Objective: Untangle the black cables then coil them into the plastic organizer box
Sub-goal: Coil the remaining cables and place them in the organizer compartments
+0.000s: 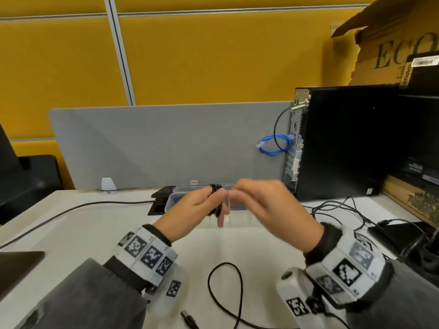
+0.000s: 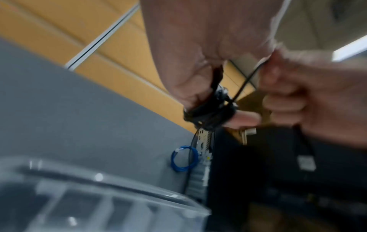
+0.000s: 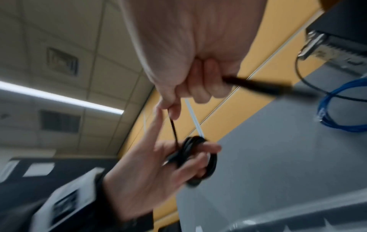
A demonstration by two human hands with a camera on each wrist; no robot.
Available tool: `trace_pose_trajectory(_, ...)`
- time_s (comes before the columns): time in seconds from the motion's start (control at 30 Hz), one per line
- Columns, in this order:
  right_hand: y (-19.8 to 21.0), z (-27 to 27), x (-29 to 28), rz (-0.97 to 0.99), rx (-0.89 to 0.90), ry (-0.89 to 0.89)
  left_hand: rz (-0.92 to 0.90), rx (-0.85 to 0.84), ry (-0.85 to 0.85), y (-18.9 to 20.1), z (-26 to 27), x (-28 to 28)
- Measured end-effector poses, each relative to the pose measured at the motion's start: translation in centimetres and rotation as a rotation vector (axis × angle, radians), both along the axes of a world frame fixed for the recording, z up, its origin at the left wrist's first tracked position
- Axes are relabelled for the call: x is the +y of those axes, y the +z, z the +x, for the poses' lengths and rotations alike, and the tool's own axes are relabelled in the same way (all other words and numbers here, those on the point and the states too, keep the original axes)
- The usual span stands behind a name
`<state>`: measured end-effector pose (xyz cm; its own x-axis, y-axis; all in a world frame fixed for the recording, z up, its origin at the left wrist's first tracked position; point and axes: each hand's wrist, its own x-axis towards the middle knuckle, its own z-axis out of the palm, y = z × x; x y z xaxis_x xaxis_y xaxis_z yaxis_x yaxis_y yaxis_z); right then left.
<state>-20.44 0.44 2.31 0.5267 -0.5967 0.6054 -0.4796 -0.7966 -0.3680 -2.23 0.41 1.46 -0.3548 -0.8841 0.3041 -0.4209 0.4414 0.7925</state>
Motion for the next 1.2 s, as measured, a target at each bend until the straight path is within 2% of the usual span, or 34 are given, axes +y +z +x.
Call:
trace_pose_trajectory(0.1,0.1,-0.8,-1.8,0.070,-0.256,-0.080,0.203,0.245,-0.252,-0.5,0.0,1.2)
trace_pose_trajectory(0.17,-1.0,-0.2,-2.4,0.187,-0.258,-0.029,0.286,0.500,-0.330,-0.2,-0.3,1.9)
trace_pose_trajectory(0.27,-2.9,1.5,-1.6,0.374,-0.187,0.079,0.279,0.750,-0.239,0.1,-0.5,2.1)
trace_pose_trajectory(0.4,-2.2,1.9,-0.3,0.931,-0.357,0.296,0.284,0.801,-0.069,0.0,-0.2,1.8)
trace_pose_trajectory(0.47,-1.9,2.1,-0.2,1.016,-0.408,0.331,0.290,0.837,-0.049,-0.4,0.0,1.6)
trace_pose_trajectory(0.6,-2.7,3.4,-0.3,0.867,-0.488,0.210,0.291,0.797,-0.004,-1.3,0.1,1.0)
trace_pose_trajectory(0.67,-3.1,3.7,-0.5,0.839,-0.522,0.179,0.220,0.641,0.067,-2.0,0.2,0.9)
trace_pose_trajectory(0.73,-3.3,3.5,-0.6,0.810,-0.468,0.187,0.108,0.410,0.180,-2.7,0.7,0.8)
trace_pose_trajectory(0.83,-3.4,2.3,-1.2,0.708,-0.247,0.186,0.062,0.255,0.298,-3.1,1.7,0.8)
trace_pose_trajectory(0.93,-4.3,0.8,-3.2,0.319,0.175,-0.202,0.104,0.300,0.325,-3.2,2.2,1.0)
trace_pose_trajectory(0.97,-4.4,0.6,-3.5,0.251,0.237,-0.302,0.111,0.301,0.310,-3.4,2.1,1.1)
trace_pose_trajectory(1.03,-4.4,0.6,-3.8,0.265,0.170,-0.299,0.128,0.303,0.288,-3.9,1.7,1.1)
trace_pose_trajectory(1.2,-4.4,1.8,-3.5,0.615,-0.397,0.001,0.189,0.381,0.245,-4.2,1.0,1.1)
